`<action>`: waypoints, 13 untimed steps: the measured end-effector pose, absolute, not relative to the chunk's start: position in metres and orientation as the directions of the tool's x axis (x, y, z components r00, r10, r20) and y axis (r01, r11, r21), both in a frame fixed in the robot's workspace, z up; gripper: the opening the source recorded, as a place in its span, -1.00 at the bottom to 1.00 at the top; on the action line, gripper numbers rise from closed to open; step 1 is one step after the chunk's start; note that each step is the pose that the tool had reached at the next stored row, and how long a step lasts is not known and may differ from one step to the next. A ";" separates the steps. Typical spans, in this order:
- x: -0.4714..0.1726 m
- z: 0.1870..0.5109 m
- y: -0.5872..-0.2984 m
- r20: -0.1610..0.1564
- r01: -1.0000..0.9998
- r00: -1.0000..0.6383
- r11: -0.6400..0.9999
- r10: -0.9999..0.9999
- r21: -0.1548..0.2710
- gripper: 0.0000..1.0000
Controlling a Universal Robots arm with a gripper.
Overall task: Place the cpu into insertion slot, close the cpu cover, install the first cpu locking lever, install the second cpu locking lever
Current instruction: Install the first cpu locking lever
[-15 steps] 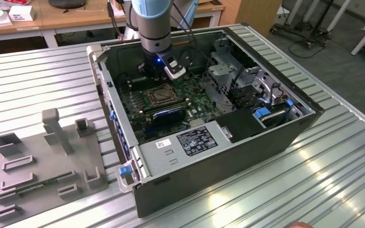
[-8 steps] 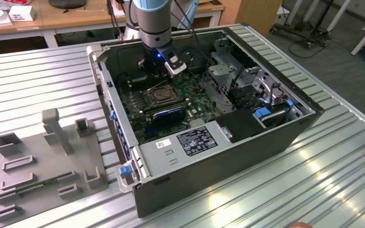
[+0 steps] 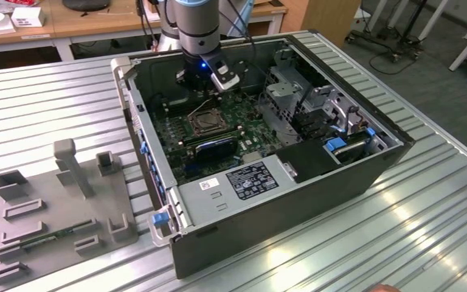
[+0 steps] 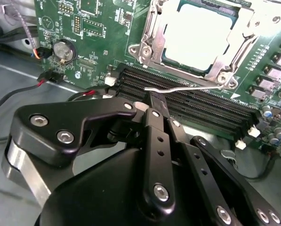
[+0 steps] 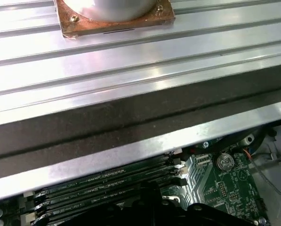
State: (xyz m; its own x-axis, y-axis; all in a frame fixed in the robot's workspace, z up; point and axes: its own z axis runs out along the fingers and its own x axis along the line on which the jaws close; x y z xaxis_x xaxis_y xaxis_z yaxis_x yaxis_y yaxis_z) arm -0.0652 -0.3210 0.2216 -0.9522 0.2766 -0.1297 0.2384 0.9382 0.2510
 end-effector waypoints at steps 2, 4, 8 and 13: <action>-0.065 0.224 -0.321 -0.130 0.238 -0.952 0.938 0.277 0.252 -0.80; -0.065 0.226 -0.321 -0.129 0.238 -0.952 0.938 0.277 0.252 -0.80; -0.064 0.229 -0.321 -0.129 0.238 -0.952 0.938 0.277 0.253 -0.80; -0.058 0.230 -0.321 -0.129 0.238 -0.952 0.937 0.277 0.254 -0.80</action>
State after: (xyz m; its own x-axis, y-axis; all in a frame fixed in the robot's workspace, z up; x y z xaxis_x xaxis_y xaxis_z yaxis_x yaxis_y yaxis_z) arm -0.0583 -0.3210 0.2302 -0.9522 0.2771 -0.1287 0.2384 0.9373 0.2542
